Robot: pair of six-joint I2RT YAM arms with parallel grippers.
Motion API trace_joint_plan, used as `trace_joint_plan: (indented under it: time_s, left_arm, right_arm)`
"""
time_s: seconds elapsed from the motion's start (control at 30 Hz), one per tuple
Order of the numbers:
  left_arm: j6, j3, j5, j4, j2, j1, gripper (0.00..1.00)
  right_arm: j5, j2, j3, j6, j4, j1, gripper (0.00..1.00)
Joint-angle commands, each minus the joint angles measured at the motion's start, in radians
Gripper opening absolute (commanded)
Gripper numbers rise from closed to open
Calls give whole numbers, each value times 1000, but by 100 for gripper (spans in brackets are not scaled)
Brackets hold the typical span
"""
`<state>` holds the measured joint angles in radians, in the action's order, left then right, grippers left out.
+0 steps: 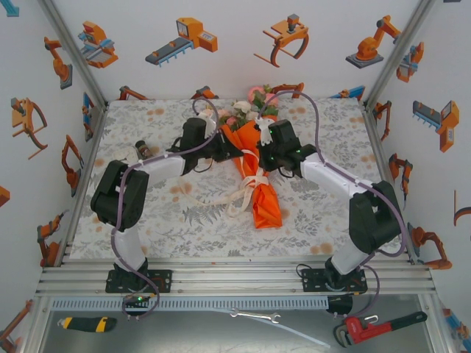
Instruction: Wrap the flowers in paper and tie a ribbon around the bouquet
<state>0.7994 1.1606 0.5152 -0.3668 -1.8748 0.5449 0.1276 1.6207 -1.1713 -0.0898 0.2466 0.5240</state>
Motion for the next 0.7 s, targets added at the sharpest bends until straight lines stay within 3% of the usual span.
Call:
trace_joint_plan:
  time_s: [0.0, 0.1, 0.33, 0.53, 0.67]
  left_arm:
    - [108, -38, 22, -63, -24, 24, 0]
    - [179, -47, 29, -58, -37, 45, 0]
    - [195, -89, 43, -37, -19, 88, 0]
    - [77, -143, -64, 78, 70, 129, 1]
    - [69, -147, -99, 88, 124, 130, 2]
  right_arm:
    - [-29, -24, -31, 31, 40, 6, 0]
    - [-20, -21, -36, 19, 41, 6, 0]
    - [-22, -24, -39, 29, 44, 6, 0]
    - [-6, -28, -32, 37, 54, 5, 0]
    - [0, -31, -34, 33, 56, 5, 0]
